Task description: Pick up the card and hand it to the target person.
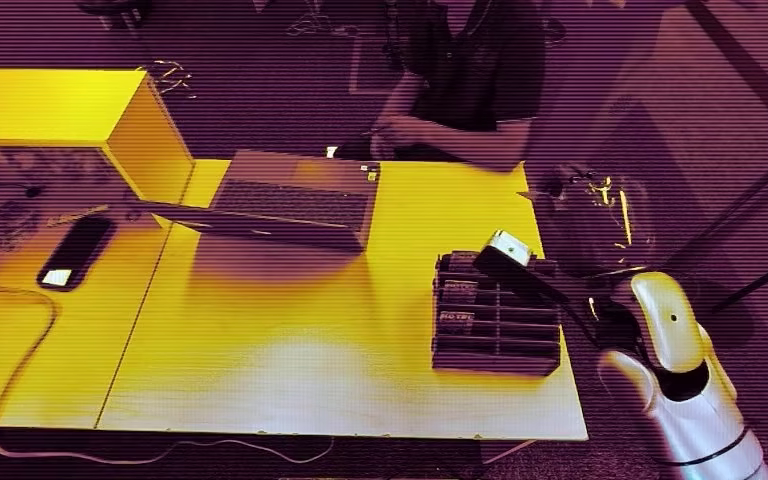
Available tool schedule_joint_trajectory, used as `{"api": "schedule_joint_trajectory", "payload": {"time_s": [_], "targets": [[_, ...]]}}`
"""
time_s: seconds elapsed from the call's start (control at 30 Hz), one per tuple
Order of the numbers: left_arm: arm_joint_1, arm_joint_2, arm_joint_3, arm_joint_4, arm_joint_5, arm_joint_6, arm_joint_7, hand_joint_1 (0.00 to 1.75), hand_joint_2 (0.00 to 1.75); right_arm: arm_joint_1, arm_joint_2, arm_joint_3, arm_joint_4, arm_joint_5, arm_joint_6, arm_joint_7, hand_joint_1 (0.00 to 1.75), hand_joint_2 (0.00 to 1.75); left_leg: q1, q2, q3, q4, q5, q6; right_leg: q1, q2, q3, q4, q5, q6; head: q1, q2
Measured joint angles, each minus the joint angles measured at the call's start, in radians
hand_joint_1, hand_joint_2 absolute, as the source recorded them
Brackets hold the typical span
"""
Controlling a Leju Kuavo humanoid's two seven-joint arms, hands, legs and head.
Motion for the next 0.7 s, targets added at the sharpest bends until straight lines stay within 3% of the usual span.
{"api": "schedule_joint_trajectory", "payload": {"time_s": [0.37, 0.7], "targets": [[0.000, 0.020, -0.007, 0.000, -0.032, -0.035, 0.000, 0.00, 0.00, -0.144, 0.060, 0.029, 0.371, -0.019, -0.087, -0.077, 1.75, 1.75, 0.000, -0.001, -0.001, 0.000, 0.001, 0.000, 0.000, -0.001, 0.000, 0.000, 0.000, 0.000, 0.000, 0.000], [-0.001, 0.022, -0.020, 0.000, -0.045, -0.049, 0.008, 0.00, 0.00, -0.213, 0.142, 0.066, 0.567, 0.090, -0.204, -0.090, 1.75, 1.75, 0.000, -0.001, -0.001, 0.000, 0.001, 0.000, 0.000, -0.001, 0.000, 0.000, 0.000, 0.000, 0.000, 0.000]]}}
